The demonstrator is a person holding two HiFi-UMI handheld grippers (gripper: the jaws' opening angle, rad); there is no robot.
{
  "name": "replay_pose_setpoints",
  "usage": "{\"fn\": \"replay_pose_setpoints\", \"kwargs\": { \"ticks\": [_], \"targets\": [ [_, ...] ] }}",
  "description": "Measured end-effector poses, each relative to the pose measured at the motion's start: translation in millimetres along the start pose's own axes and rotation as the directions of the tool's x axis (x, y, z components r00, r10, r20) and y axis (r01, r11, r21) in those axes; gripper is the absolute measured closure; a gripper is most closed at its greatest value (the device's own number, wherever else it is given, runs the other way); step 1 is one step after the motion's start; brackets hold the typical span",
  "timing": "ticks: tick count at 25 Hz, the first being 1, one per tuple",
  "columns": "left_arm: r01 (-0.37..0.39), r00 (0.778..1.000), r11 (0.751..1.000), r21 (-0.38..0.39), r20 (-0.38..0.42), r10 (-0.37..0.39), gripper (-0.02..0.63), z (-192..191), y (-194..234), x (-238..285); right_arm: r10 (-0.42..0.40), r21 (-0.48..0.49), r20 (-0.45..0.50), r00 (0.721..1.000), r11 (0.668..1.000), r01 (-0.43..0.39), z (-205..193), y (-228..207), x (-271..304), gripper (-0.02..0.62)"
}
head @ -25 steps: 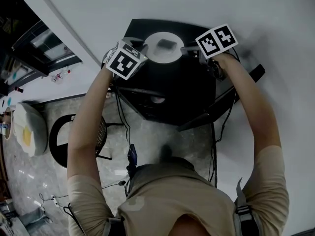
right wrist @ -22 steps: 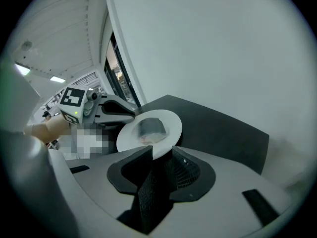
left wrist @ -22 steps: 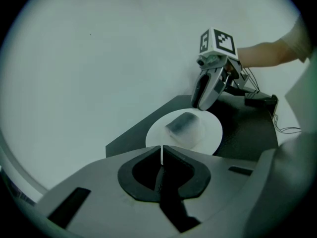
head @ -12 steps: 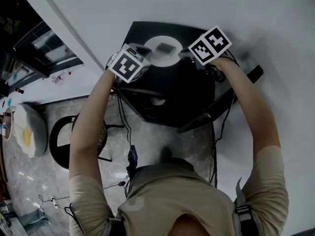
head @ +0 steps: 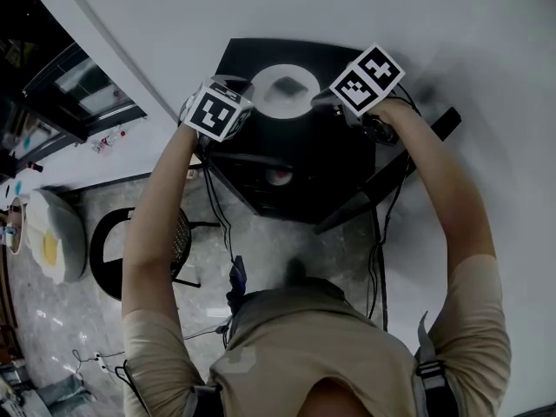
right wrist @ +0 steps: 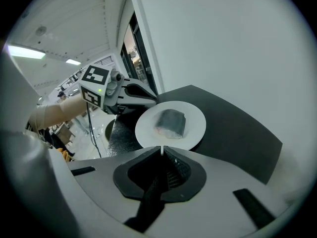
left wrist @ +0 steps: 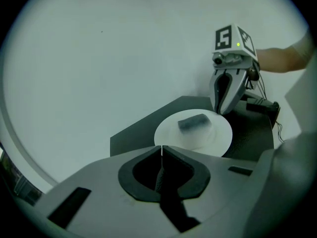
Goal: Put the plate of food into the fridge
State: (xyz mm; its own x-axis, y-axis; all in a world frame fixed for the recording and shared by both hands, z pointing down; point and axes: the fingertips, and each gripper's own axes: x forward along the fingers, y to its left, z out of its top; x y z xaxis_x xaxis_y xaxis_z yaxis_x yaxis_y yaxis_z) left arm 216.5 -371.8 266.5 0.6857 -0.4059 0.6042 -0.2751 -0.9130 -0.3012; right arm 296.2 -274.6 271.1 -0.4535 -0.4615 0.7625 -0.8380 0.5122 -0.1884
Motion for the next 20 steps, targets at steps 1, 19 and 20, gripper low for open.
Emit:
{"fn": "replay_pose_setpoints", "kwargs": {
  "ticks": [1,19,20],
  "targets": [
    [-0.001,1.0,1.0,-0.004,-0.001,0.001,0.594,-0.2,1.0,0.2,0.007,-0.004,-0.003,1.0,1.0,-0.007,-0.6,1.7,-0.4,0.563],
    [0.067,0.998,0.996,-0.051,0.009,-0.066,0.449,4.0,3.1,8.0,-0.086,0.064,0.027,0.996,0.994,0.084,7.4,-38.6,-0.9,0.43],
    [0.081,0.997,0.994,-0.075,0.014,-0.08,0.457,3.9,2.2,8.4,-0.079,0.074,0.024,0.997,0.994,0.077,6.5,-38.8,-0.7,0.43]
  ]
}}
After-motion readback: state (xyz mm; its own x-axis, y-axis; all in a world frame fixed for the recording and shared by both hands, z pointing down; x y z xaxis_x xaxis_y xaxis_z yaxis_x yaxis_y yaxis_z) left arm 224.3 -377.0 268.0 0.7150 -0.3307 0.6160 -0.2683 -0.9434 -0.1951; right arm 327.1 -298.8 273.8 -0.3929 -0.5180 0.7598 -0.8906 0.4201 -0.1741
